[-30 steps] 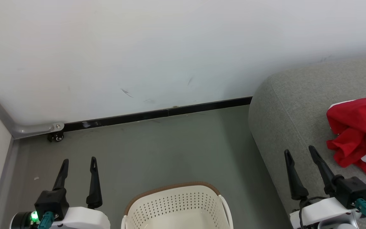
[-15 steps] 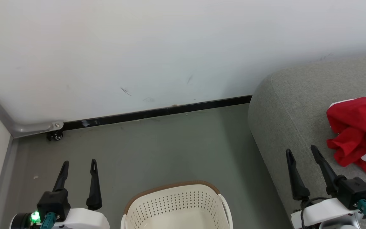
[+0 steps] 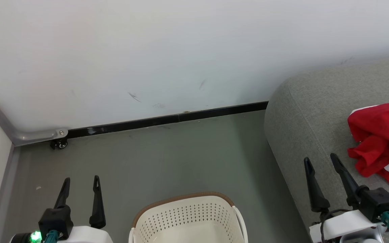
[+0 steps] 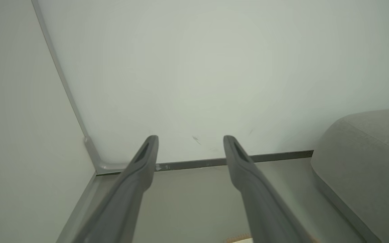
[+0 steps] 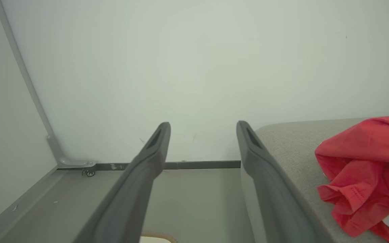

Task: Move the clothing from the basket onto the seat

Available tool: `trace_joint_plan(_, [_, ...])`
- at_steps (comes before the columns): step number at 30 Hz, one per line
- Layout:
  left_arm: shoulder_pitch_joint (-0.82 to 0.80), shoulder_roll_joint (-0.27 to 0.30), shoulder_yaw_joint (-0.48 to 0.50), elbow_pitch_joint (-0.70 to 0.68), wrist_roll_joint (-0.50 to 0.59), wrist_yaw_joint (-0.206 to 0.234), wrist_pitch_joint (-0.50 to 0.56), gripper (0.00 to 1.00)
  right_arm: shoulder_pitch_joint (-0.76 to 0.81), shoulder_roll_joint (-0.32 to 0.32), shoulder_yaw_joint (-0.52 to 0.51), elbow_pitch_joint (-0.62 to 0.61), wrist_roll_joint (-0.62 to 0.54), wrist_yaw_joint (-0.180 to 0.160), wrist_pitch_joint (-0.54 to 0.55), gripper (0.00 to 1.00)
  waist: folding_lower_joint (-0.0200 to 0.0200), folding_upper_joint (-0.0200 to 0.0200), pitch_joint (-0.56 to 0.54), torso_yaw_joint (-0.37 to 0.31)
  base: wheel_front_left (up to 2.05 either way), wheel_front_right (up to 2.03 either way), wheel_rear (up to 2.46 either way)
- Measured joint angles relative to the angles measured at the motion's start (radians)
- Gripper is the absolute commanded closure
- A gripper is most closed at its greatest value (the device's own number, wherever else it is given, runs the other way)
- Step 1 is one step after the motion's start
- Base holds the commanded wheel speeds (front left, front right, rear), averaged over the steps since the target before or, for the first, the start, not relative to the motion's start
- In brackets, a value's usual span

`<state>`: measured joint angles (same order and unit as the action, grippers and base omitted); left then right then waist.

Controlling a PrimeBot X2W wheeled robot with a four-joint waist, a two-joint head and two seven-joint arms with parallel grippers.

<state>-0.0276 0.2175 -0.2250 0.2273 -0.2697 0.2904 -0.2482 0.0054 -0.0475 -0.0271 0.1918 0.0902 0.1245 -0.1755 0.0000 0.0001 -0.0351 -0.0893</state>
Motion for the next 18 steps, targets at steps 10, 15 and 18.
trace_joint_plan(10, [0.010,0.000,0.009,0.003,0.000,0.000,0.000,0.00,0.016,0.001,0.002,-0.007,0.018,0.000,0.009,0.00,0.0000,0.0000,-0.003,0.001,0.00,0.00,0.00])
trace_joint_plan(15, [0.013,-0.001,0.011,0.003,0.000,0.000,0.000,0.00,0.017,0.001,0.004,-0.012,0.018,0.000,0.009,0.00,0.0000,0.0000,-0.004,0.002,0.00,0.00,0.00])
trace_joint_plan(18, [0.014,-0.004,0.010,0.011,-0.001,0.000,0.002,1.00,0.021,0.002,0.006,-0.007,0.018,-0.001,0.009,1.00,0.0000,0.0000,-0.005,0.002,0.00,0.00,0.00])
